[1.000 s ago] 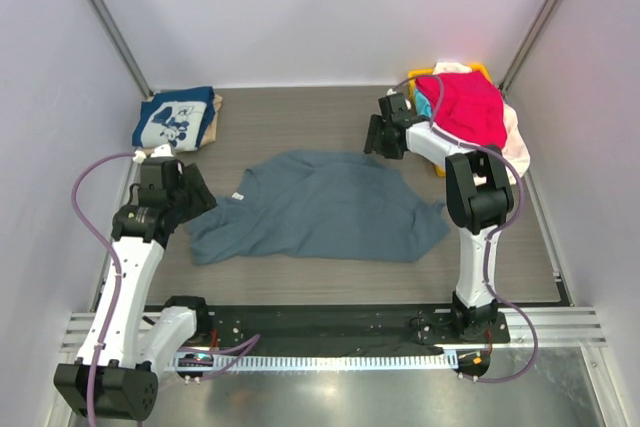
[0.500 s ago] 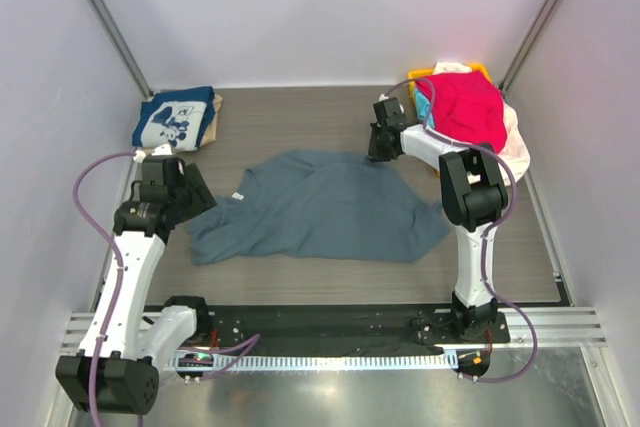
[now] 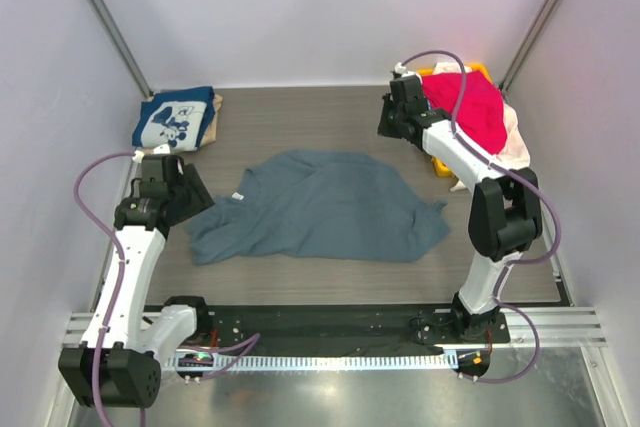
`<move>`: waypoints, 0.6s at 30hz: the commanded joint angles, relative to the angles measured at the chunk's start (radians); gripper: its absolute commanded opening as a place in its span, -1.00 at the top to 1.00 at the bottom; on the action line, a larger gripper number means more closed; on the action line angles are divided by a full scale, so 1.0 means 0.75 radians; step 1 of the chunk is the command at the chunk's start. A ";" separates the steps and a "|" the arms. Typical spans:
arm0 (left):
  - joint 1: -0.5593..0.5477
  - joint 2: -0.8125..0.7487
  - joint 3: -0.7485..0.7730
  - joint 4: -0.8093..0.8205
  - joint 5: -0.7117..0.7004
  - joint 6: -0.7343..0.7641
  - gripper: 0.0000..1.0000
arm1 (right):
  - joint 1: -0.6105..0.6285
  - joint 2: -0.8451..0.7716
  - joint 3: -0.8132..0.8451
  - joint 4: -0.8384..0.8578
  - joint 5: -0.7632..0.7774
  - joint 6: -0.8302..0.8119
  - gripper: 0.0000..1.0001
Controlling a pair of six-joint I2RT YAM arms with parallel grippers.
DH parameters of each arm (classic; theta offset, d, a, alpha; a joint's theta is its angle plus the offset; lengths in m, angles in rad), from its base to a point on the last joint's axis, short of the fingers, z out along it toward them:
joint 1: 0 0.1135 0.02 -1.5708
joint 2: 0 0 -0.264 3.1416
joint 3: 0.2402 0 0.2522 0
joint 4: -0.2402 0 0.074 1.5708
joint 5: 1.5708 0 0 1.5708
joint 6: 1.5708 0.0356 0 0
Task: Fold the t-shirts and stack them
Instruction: Flatten the tshirt out
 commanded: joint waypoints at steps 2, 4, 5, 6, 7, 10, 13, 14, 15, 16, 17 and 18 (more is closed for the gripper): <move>0.009 -0.017 0.023 0.014 0.026 0.009 -0.20 | 0.002 0.007 -0.013 0.024 0.005 -0.010 -0.20; 0.009 -0.019 0.023 0.016 0.026 0.009 -0.20 | 0.004 0.074 0.005 0.024 -0.032 -0.008 -0.42; 0.009 -0.021 0.023 0.014 0.026 0.009 -0.20 | 0.004 0.097 0.033 0.022 -0.057 -0.004 -0.46; 0.009 -0.023 0.023 0.018 0.026 0.009 -0.20 | 0.004 0.123 0.048 0.024 -0.071 0.000 -0.47; 0.009 -0.025 0.023 0.016 0.028 0.011 -0.20 | 0.006 0.172 0.074 0.022 -0.083 0.002 -0.46; 0.009 -0.027 0.023 0.016 0.030 0.011 -0.20 | 0.008 0.240 0.109 0.016 -0.110 0.006 -0.46; 0.048 -0.031 0.021 0.025 0.042 0.011 -0.20 | 0.018 0.320 0.162 0.014 -0.112 0.006 -0.37; 0.050 -0.029 0.021 0.027 0.048 0.014 -0.20 | 0.022 0.344 0.171 0.012 -0.112 0.008 -0.36; 0.054 -0.029 0.019 0.027 0.052 0.014 -0.20 | 0.024 0.361 0.179 0.012 -0.112 0.008 -0.36; 0.058 -0.031 0.019 0.027 0.054 0.014 -0.20 | 0.028 0.371 0.187 0.012 -0.110 0.008 -0.34; 0.056 -0.029 0.019 0.029 0.056 0.014 -0.20 | 0.030 0.381 0.203 0.010 -0.108 0.006 -0.32; 0.058 -0.031 0.019 0.029 0.058 0.016 -0.20 | 0.032 0.402 0.210 0.008 -0.106 0.004 -0.31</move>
